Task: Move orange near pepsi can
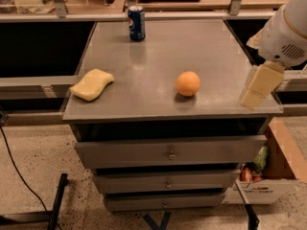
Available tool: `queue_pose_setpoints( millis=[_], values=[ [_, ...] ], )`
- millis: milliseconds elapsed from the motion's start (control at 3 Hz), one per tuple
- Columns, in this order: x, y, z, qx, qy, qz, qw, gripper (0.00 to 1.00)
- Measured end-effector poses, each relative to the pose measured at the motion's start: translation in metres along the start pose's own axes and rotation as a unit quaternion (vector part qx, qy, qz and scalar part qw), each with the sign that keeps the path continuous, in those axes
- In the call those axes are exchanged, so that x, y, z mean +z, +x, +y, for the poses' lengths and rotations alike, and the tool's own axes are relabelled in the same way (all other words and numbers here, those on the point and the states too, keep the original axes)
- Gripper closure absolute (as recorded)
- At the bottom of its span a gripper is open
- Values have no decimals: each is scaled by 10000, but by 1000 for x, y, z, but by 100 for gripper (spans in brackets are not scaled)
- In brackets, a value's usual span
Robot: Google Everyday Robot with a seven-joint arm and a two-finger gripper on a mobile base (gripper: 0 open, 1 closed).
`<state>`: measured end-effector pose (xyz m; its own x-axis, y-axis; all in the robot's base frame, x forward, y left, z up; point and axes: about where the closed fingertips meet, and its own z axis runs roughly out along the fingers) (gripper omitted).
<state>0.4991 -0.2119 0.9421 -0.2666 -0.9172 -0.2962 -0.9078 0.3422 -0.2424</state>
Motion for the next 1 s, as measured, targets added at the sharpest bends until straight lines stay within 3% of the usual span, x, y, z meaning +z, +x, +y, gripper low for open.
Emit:
queue_pose_setpoints(
  millis=[667,1000],
  values=[
    [45,-23,-32,91,35,-867,9962,0],
    [64,-34,-36,134,87,-1120,9936,0]
  ],
)
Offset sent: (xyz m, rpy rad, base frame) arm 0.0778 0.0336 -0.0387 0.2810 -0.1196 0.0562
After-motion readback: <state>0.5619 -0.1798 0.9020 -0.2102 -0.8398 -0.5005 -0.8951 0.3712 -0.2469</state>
